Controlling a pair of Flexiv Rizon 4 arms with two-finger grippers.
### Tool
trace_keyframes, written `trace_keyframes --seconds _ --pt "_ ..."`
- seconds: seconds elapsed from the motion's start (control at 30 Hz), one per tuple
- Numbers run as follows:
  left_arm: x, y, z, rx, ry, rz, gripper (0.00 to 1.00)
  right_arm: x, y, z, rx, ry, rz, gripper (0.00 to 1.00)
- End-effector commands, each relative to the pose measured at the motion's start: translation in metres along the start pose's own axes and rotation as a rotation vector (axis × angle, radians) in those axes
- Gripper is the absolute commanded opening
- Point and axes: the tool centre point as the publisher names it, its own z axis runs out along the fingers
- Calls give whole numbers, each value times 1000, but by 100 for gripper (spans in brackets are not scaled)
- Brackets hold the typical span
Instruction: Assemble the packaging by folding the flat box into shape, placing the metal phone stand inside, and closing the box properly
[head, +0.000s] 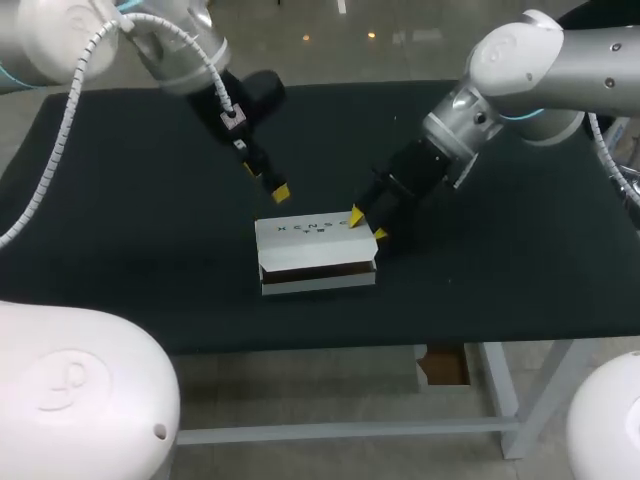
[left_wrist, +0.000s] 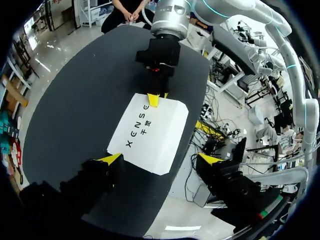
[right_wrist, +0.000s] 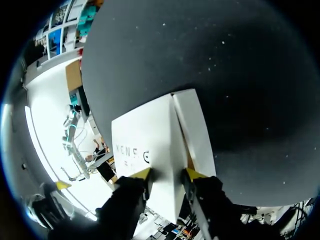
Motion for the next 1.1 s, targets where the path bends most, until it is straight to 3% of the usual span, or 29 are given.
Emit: trace_keyframes --seconds 0.03,0.2,0.27,0.43,0.93,1.0,1.1 --pt "3 -6 -3 -125 -48 150 100 0 0 2 -1 2 -1 42" --pt "4 -5 -1 -120 -68 165 100 0 0 2 -1 2 -1 42" --pt "8 -4 5 -126 -69 288 100 0 0 2 -1 2 -1 42" --pt "10 0 19 -105 -122 367 100 0 0 2 -1 2 -1 42" --pt "19 11 55 -83 -243 423 100 0 0 2 -1 2 -1 41" --pt "19 9 64 -169 -228 442 100 0 0 2 -1 2 -1 41" --pt "19 9 64 -169 -228 442 100 0 0 2 -1 2 -1 41"
